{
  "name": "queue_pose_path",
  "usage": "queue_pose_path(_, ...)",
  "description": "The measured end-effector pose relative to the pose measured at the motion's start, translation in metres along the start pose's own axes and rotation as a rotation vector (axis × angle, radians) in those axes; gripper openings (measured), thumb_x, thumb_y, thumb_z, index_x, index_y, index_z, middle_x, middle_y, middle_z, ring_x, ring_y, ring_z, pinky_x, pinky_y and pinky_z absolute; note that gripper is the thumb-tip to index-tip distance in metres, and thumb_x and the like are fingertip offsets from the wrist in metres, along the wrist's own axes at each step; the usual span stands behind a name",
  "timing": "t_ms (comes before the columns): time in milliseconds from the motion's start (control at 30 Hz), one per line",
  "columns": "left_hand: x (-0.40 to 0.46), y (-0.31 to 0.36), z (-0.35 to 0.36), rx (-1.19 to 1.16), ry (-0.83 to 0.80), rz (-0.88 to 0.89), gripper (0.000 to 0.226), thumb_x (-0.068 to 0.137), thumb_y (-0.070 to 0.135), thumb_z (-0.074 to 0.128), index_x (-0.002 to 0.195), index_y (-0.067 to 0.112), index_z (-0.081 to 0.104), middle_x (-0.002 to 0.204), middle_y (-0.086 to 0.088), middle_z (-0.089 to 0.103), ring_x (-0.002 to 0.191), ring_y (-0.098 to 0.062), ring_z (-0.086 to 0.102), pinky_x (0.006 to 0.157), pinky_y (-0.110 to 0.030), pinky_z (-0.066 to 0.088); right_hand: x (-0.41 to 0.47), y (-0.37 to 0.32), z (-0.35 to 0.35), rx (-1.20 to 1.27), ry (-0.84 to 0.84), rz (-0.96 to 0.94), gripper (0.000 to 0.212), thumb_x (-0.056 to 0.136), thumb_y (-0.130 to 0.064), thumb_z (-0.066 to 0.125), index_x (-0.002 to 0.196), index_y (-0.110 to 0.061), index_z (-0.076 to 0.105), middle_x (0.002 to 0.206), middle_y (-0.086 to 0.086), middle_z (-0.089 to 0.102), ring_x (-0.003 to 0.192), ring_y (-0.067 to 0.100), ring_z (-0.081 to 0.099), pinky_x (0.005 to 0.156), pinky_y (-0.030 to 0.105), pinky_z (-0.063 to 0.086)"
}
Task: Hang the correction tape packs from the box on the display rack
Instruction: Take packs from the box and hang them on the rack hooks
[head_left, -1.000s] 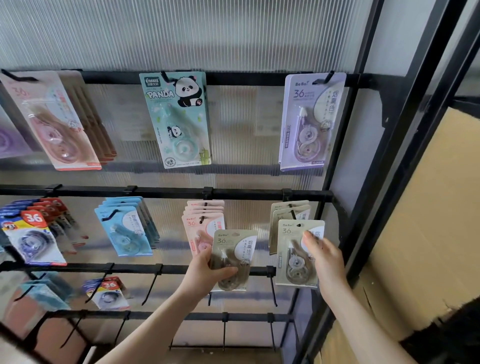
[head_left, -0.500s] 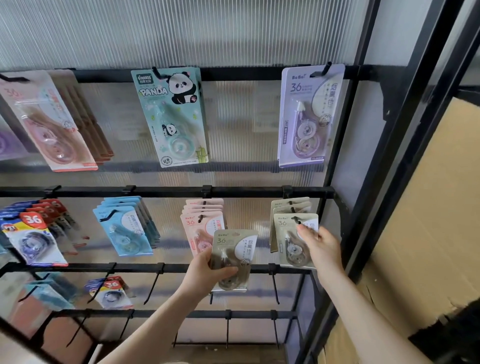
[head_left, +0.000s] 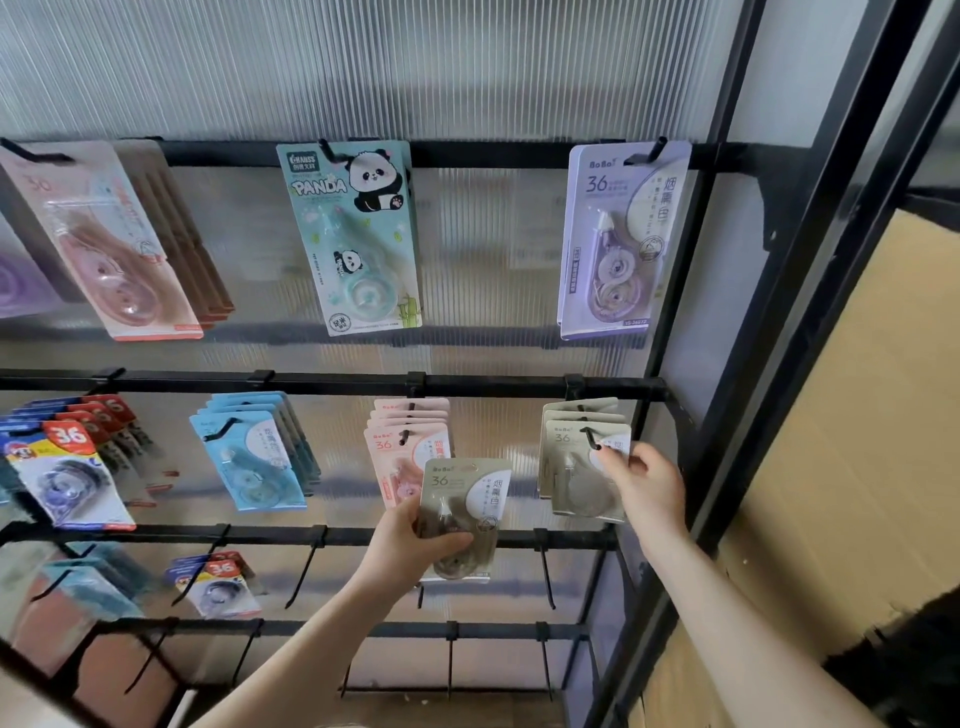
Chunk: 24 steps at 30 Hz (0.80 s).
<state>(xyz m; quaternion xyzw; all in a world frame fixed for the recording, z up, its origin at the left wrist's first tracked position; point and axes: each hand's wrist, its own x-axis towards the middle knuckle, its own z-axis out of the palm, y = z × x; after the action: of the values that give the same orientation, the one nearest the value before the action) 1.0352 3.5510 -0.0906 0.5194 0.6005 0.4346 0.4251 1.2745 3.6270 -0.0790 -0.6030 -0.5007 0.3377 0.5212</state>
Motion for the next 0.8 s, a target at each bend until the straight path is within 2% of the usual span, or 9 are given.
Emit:
queue_pose_path(200, -0.003, 0.006, 0.001, -0.034, -0.033, 0.019, 0.033, 0.079, 0.006, 0.074, 0.099, 0.028, 0.058, 0.1, 0.004, 0.069, 0.094, -0.012, 0.066, 0.068, -0.019, 0.055, -0.007, 0.002, -0.015, -0.204, 0.09, -0.11, 0.019, 0.089, -0.023, 0.064, 0.104, -0.012, 0.064, 0.095, -0.004, 0.062, 0.089, 0.012, 0.056, 0.063, 0.016, 0.037)
queue_pose_path(333, -0.003, 0.014, 0.004, -0.027, -0.053, 0.04, 0.03, 0.078, 0.004, 0.074, 0.098, 0.022, 0.06, 0.096, 0.001, 0.069, 0.091, -0.014, 0.067, 0.066, -0.018, 0.054, -0.016, -0.001, -0.026, -0.374, 0.107, -0.183, 0.016, 0.091, -0.026, 0.06, 0.102, -0.015, 0.063, 0.094, -0.002, 0.064, 0.085, 0.014, 0.056, 0.064, 0.024, 0.04)
queue_pose_path(500, -0.003, 0.021, 0.004, -0.015, -0.079, 0.055, 0.028, 0.079, 0.007, 0.075, 0.098, 0.021, 0.059, 0.096, 0.001, 0.069, 0.091, -0.013, 0.066, 0.067, -0.018, 0.053, -0.028, -0.004, -0.042, -0.595, 0.148, -0.234, 0.016, 0.093, -0.028, 0.056, 0.103, -0.018, 0.062, 0.095, -0.003, 0.064, 0.08, 0.015, 0.056, 0.057, 0.025, 0.037)
queue_pose_path(600, -0.002, 0.023, 0.005, -0.017, -0.099, 0.072, 0.031, 0.078, 0.007, 0.075, 0.102, 0.02, 0.059, 0.098, 0.002, 0.069, 0.093, -0.013, 0.066, 0.071, -0.02, 0.055, -0.034, -0.008, -0.049, -0.761, 0.164, -0.275, 0.022, 0.094, -0.03, 0.054, 0.11, -0.017, 0.061, 0.1, -0.001, 0.064, 0.087, 0.019, 0.059, 0.058, 0.026, 0.04)
queue_pose_path(733, 0.001, 0.025, 0.009, -0.016, -0.102, 0.098, 0.032, 0.076, 0.006, 0.077, 0.102, 0.015, 0.061, 0.095, -0.001, 0.07, 0.09, -0.013, 0.067, 0.07, -0.02, 0.054, -0.041, -0.01, -0.057, -0.951, 0.168, -0.339, 0.026, 0.094, -0.032, 0.052, 0.115, -0.018, 0.059, 0.106, 0.0, 0.063, 0.095, 0.019, 0.058, 0.062, 0.024, 0.039)
queue_pose_path(800, 0.001, 0.027, 0.013, -0.005, -0.108, 0.101, 0.03, 0.076, 0.006, 0.077, 0.1, 0.013, 0.061, 0.094, -0.004, 0.07, 0.086, -0.01, 0.067, 0.068, -0.02, 0.054, -0.045, -0.01, -0.061, -1.032, 0.164, -0.372, 0.025, 0.094, -0.033, 0.053, 0.114, -0.019, 0.059, 0.106, 0.001, 0.064, 0.096, 0.019, 0.058, 0.066, 0.026, 0.044)
